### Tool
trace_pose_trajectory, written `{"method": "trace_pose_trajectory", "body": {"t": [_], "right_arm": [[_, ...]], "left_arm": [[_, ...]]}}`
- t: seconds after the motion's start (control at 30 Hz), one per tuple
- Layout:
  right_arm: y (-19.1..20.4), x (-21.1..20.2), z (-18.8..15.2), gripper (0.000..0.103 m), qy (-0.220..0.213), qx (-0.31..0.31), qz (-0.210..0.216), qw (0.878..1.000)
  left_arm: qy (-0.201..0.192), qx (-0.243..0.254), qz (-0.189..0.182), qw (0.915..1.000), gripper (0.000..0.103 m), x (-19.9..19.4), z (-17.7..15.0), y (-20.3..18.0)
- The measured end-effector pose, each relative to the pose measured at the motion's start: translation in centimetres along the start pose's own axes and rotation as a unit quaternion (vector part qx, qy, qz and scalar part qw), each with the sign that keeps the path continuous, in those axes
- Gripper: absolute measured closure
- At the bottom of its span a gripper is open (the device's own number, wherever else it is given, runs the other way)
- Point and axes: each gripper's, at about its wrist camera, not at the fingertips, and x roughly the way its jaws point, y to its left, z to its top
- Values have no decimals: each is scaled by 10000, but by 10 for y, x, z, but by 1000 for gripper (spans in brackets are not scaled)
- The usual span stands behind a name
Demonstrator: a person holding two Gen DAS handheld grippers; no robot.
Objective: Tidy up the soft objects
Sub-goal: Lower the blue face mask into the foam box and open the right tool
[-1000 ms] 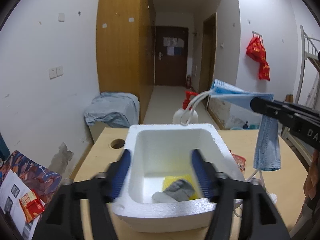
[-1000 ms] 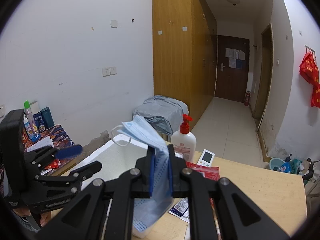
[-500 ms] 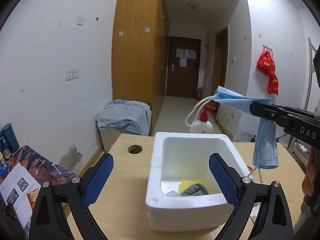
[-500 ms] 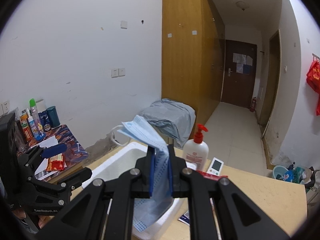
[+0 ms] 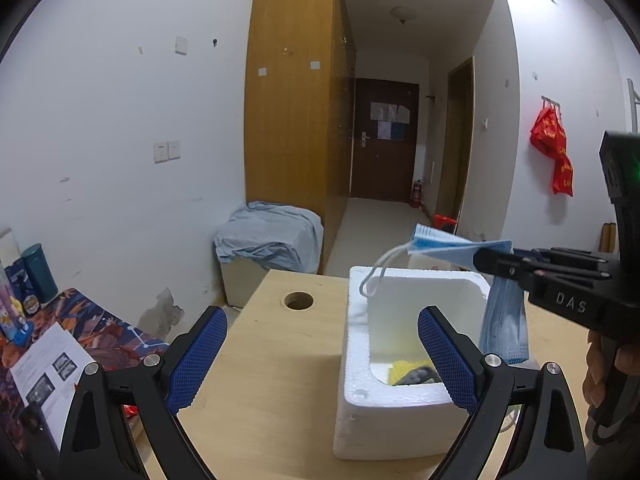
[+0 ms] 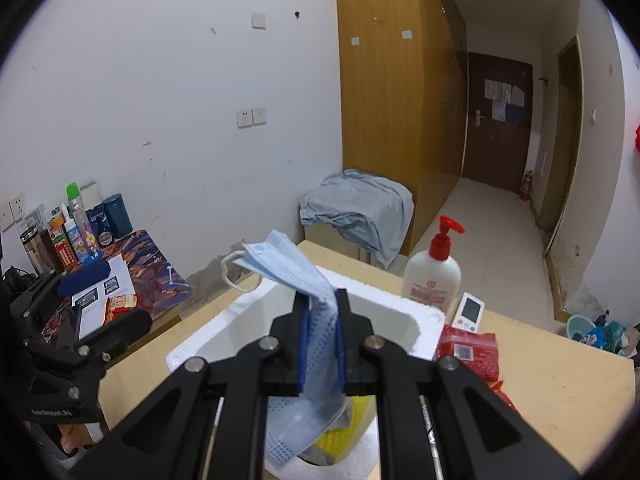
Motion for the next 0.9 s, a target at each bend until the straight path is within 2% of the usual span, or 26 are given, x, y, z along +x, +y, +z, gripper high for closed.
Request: {"method": "trace_pose_trajectory", "body": {"t": [0.17,0.27,0.43,0.5,0.77,0.83,0.9], "right_arm": [[2,4,-1,89,79,-13,2,10000],[3,7,-1,84,96,-18,5,10000],[0,3,0,34,17,69,-158,9998],[0,1,0,28,-29,68,-208,9998],[3,0,-2,24,6,-41,-293,9996],[3,-2,-3,16,10,-64,-315,9995],[2,-5,-4,14,2,-51,-324,9995]], "left_arm": [[-10,-31,31,10000,6,-1,0,4],[11,-50,23,10000,6,0,-1,6],[14,-46,25,10000,6,-1,-1,6],[16,-57,16,10000,6,-1,-1,6],[8,-33,-38,10000,6,-3,-2,6],[2,-16,-55,10000,6,-3,-3,6],[-6,-14,-73,10000,6,-5,-2,5]]}}
